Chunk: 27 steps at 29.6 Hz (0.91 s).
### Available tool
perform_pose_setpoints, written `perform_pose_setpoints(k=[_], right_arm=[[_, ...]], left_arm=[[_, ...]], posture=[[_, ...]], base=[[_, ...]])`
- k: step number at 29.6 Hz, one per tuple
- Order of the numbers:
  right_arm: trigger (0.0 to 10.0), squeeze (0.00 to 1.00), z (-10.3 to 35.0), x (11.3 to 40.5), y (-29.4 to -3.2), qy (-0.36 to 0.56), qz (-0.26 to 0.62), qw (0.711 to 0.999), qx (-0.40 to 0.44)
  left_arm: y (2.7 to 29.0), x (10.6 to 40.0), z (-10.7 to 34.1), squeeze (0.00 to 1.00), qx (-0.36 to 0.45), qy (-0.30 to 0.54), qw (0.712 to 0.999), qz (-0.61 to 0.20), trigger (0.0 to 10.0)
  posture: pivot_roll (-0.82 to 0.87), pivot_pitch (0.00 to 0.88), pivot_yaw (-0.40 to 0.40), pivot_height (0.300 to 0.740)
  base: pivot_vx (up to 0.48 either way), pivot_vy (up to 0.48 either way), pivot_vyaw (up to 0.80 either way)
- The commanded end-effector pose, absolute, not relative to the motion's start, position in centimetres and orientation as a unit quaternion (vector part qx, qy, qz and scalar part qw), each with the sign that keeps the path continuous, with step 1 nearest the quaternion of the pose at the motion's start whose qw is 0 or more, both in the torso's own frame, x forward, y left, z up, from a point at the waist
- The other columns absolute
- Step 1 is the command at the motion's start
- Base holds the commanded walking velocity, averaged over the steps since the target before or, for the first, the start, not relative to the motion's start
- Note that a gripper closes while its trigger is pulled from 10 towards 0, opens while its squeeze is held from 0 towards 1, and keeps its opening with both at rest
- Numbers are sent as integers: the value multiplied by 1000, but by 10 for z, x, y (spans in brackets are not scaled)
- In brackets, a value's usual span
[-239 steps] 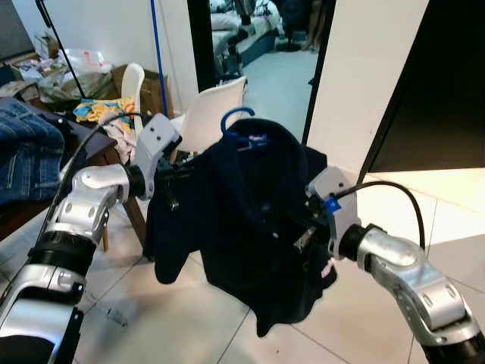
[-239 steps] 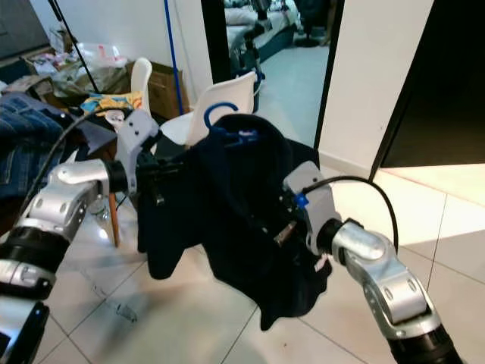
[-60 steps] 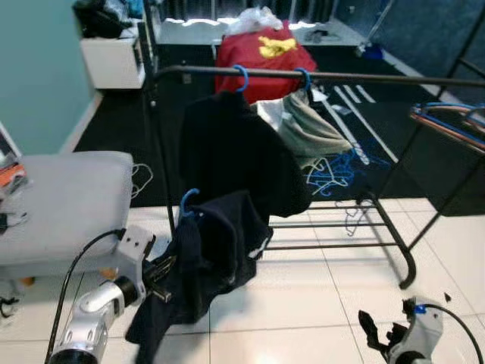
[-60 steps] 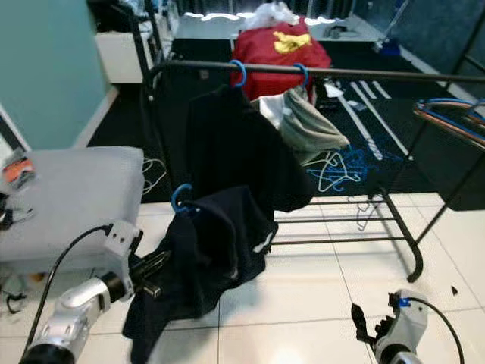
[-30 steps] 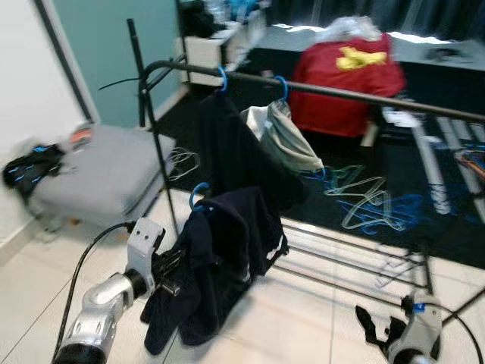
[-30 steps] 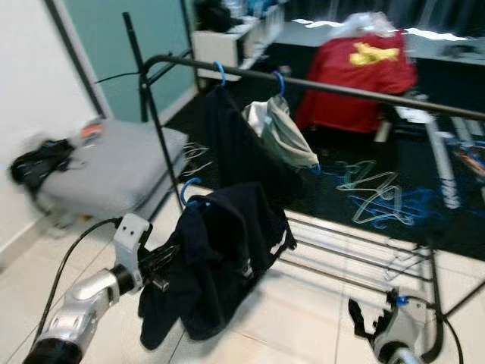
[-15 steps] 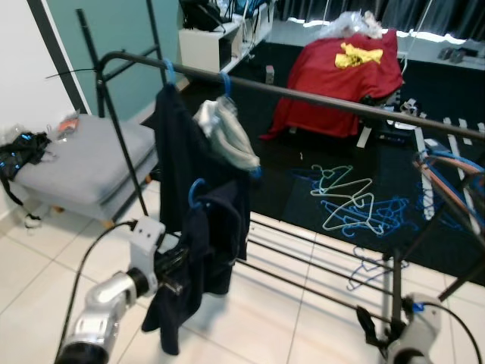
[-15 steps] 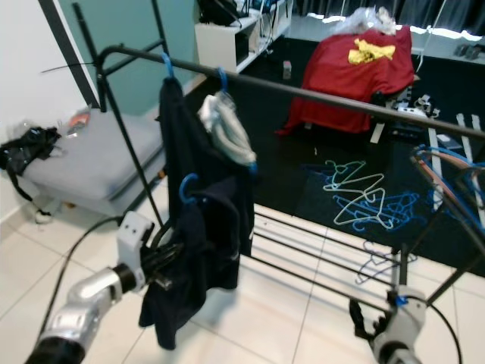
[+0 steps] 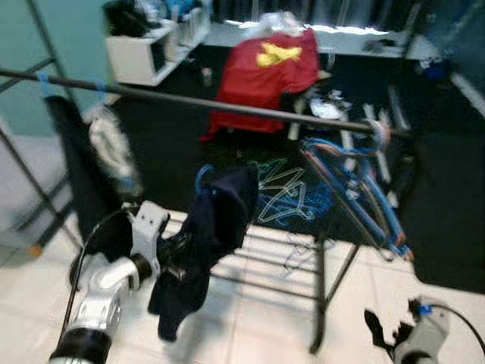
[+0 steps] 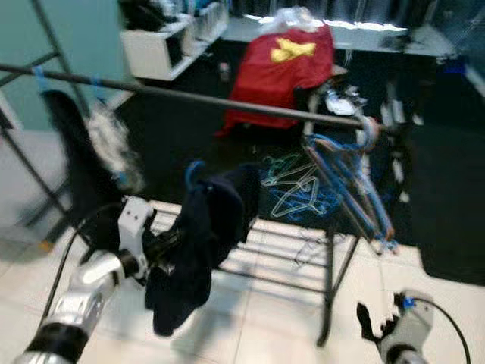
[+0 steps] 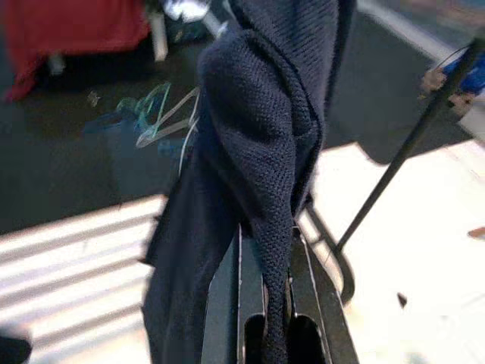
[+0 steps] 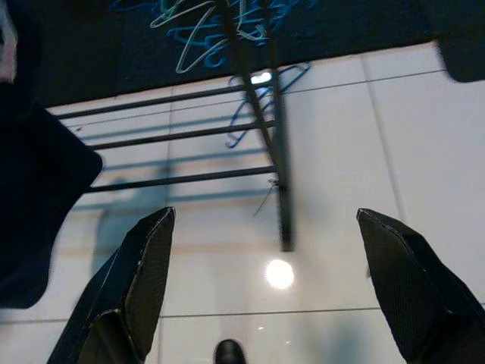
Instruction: Hang hanger
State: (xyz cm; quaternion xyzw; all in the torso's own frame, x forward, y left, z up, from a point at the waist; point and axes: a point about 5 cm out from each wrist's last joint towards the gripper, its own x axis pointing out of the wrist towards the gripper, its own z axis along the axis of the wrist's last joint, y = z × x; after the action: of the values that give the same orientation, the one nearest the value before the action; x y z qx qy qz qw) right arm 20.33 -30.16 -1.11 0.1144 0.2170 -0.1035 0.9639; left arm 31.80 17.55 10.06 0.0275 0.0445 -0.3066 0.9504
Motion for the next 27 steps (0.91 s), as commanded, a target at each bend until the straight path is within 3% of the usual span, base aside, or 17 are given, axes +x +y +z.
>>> perform_pose_setpoints(k=[1, 9, 15, 27], right_arm=[[10000, 0, -15, 203, -296, 224, -99, 962, 118], [10000, 0, -16, 204, -295, 228, -97, 962, 117], [10000, 0, -15, 204, -295, 222, -97, 963, 115], [10000, 0, -14, 204, -295, 221, -99, 963, 116]], left_arm=[[184, 321, 116, 0, 31, 7, 954, -298, 10000], [198, 341, 148, 0, 63, -44, 974, -212, 10000], [204, 346, 155, 0, 66, -58, 981, -173, 10000], [199, 351, 155, 0, 58, -56, 986, -143, 10000]], posture=[[-110, 95, -22, 740], [-114, 95, -18, 740], [-116, 95, -19, 740], [-118, 102, -18, 740]], base=[[0, 0, 0], [148, 0, -700], [325, 0, 0], [0, 0, 0]])
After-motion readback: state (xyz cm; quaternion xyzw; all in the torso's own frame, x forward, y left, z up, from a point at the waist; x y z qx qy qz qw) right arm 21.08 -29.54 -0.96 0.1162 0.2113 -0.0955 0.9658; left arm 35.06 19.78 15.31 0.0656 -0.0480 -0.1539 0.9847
